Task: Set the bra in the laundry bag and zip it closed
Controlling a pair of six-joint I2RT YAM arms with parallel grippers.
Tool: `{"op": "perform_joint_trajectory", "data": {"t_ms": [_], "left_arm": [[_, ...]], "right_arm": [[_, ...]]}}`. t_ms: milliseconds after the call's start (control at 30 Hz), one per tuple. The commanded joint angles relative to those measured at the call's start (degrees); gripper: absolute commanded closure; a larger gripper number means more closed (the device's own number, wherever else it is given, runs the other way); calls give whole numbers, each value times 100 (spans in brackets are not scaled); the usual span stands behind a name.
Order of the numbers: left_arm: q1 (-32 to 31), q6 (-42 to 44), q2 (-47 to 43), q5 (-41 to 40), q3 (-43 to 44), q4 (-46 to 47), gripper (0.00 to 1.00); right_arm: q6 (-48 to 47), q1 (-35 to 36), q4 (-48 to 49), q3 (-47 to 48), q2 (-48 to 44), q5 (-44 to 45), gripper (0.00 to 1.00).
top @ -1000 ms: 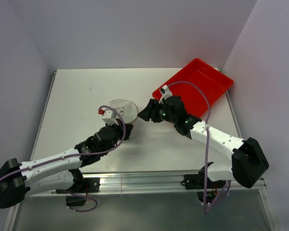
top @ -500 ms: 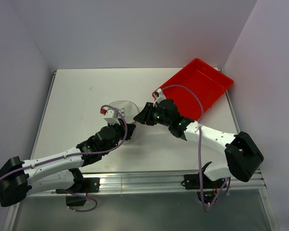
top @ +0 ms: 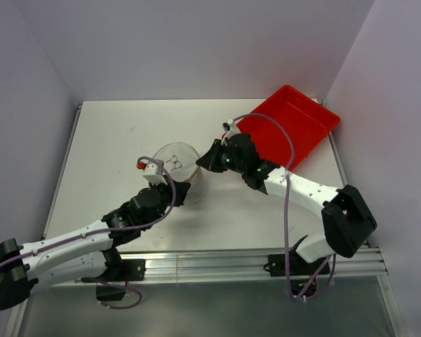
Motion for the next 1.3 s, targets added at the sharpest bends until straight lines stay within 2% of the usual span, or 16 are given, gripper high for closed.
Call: {"op": "perform_joint_trajectory", "data": {"t_ms": [0,267,433,467,500,600,633,700,733,867,1033,1267], "left_arm": [[3,-26,-405,-153,-151,-279,100],[12,-219,-1222,-425,-318,-1131,100],[12,-281,-1329,-321,-371,-1037,100],[4,-273,-1233,-303,-345,-975,100],[3,-273,-1171,-251,-319,-844,100],[12,-202,-829,-119,-178,-554,100],[12,-133,-724,-84,-134,-326,100],[12,-62,-425,-5,24,-149,100],[12,-1,-319,13,85,0,100],[12,88,94,154,296,308,100],[12,53,297,294,358,510,100],[3,35,411,418,393,528,100]], "right_arm": [[-330,-314,-9,522,287,104,100],[-848,-446,-580,1602,1149,-46,100],[-980,-446,-870,2280,1747,-239,99],[-954,-429,-879,2341,1756,-274,95],[-945,-428,-879,2342,1712,-275,80],[-919,-367,-879,2097,1371,-152,54],[-901,-341,-845,1870,1239,-73,41],[-858,-297,-766,1544,784,24,29],[-779,-253,-617,1177,598,50,27],[-471,-86,-212,252,-324,173,26],[-85,178,174,-443,-766,279,29],[30,248,298,-163,-425,-2,45]]}}
